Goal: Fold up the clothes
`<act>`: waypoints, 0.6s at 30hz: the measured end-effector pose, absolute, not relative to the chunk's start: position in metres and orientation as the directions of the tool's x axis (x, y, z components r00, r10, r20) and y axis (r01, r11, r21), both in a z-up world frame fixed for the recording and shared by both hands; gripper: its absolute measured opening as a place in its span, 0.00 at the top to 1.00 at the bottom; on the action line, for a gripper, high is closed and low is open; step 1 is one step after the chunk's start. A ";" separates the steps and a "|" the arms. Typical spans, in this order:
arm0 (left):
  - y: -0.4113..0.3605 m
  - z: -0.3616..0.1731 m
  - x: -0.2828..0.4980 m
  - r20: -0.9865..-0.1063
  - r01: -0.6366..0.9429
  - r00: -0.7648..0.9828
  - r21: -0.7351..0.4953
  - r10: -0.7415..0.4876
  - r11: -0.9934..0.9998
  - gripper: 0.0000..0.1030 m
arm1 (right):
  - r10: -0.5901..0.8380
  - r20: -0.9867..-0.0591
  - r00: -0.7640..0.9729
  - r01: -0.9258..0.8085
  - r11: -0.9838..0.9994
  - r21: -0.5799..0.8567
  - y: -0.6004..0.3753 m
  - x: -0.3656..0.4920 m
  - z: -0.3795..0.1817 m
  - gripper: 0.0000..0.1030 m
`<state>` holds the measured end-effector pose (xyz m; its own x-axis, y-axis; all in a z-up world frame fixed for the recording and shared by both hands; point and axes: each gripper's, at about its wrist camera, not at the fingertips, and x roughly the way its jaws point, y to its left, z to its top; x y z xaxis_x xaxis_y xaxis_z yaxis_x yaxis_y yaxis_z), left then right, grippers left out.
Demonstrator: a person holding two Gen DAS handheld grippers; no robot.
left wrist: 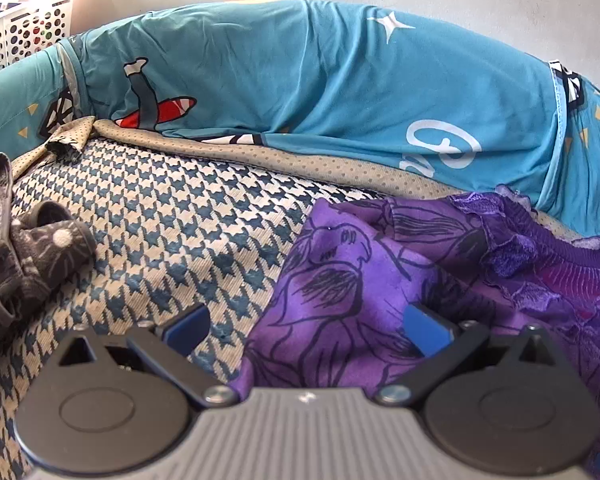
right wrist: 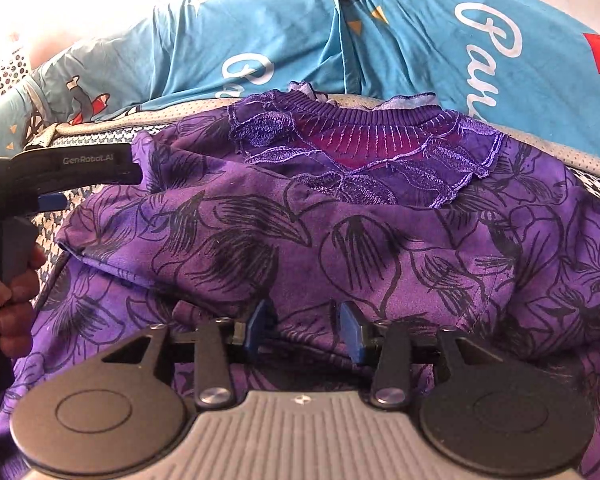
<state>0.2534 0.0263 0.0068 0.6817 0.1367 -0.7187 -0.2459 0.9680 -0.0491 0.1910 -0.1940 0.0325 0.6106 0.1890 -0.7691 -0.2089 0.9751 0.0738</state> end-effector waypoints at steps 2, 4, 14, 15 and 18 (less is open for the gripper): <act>0.026 0.003 0.260 -0.727 -0.251 0.672 -0.045 0.140 0.967 0.00 | 0.190 -0.769 0.610 -0.210 0.975 0.074 -0.194 0.191 0.032 0.60; 0.027 0.000 0.265 -0.732 -0.253 0.667 -0.051 0.136 0.966 0.00 | 0.191 -0.770 0.609 -0.211 0.975 0.075 -0.194 0.192 0.032 0.60; 0.033 -0.009 0.291 -0.754 -0.268 0.647 -0.088 0.112 0.959 0.00 | 0.190 -0.770 0.609 -0.224 0.973 0.063 -0.191 0.195 0.030 0.55; 0.033 -0.009 0.293 -0.754 -0.270 0.647 -0.087 0.114 0.959 0.00 | 0.191 -0.770 0.609 -0.226 0.972 0.062 -0.191 0.196 0.030 0.55; 0.032 -0.010 0.299 -0.753 -0.275 0.647 -0.080 0.122 0.958 0.00 | 0.194 -0.770 0.608 -0.234 0.970 0.059 -0.191 0.196 0.030 0.55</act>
<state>0.2992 0.0319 -0.0105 0.6468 0.1223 -0.7528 -0.2745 0.9582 -0.0802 0.1958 -0.1911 0.0297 0.6077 0.1936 -0.7702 -0.2339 0.9704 0.0594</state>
